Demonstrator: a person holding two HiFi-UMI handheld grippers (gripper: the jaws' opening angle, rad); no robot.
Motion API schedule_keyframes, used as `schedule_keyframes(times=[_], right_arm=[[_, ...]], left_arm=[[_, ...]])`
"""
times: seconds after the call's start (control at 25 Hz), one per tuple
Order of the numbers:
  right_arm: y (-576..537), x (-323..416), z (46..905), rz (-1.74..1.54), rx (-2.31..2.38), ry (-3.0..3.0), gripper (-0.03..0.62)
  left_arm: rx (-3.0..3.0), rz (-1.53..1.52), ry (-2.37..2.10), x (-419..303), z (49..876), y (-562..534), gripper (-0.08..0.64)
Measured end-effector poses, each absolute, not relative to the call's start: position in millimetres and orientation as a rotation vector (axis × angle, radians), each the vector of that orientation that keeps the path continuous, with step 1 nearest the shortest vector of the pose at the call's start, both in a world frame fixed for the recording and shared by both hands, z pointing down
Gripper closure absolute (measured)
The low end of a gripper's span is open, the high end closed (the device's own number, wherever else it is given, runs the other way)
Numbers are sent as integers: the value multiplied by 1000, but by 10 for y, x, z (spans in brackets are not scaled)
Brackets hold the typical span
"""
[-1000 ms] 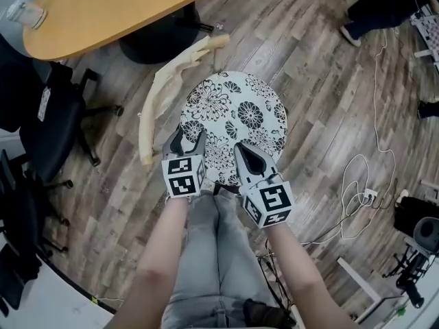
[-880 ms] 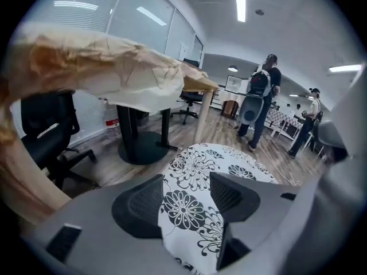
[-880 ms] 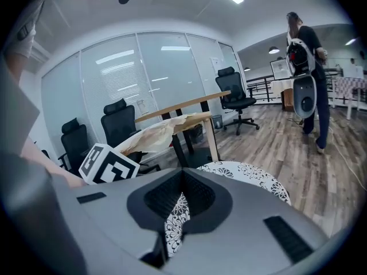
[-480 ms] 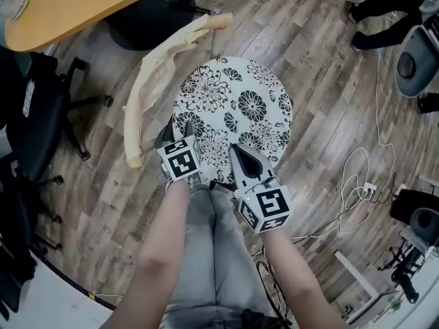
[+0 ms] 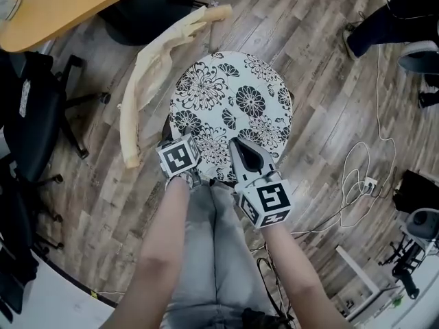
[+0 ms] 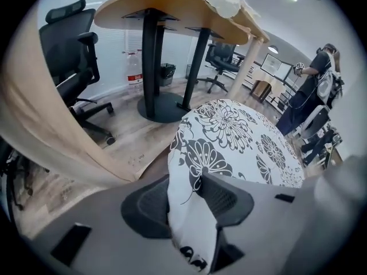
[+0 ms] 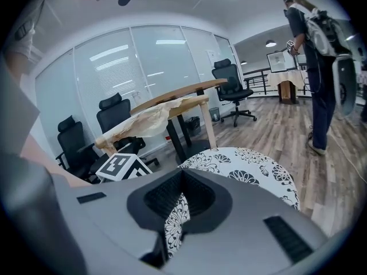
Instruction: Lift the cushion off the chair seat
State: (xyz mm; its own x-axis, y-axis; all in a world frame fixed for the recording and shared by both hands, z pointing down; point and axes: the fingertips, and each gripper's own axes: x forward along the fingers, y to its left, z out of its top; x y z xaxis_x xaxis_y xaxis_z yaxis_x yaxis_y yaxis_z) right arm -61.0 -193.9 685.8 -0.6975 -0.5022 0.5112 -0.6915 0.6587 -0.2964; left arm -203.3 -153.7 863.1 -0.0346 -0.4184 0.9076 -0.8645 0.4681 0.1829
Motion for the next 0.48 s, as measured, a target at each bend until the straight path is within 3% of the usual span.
schedule_keyframes(times=[0.12,0.48], right_arm=[[-1931,-571,6854,678,947,-2483,569],[-1921,-501,6762,678,961,-2484,569]], left_arm=[[1151,531,-1658,-2024,8553,-1560,524],[1244,487,-1656,-1932,8325,-1605,543]])
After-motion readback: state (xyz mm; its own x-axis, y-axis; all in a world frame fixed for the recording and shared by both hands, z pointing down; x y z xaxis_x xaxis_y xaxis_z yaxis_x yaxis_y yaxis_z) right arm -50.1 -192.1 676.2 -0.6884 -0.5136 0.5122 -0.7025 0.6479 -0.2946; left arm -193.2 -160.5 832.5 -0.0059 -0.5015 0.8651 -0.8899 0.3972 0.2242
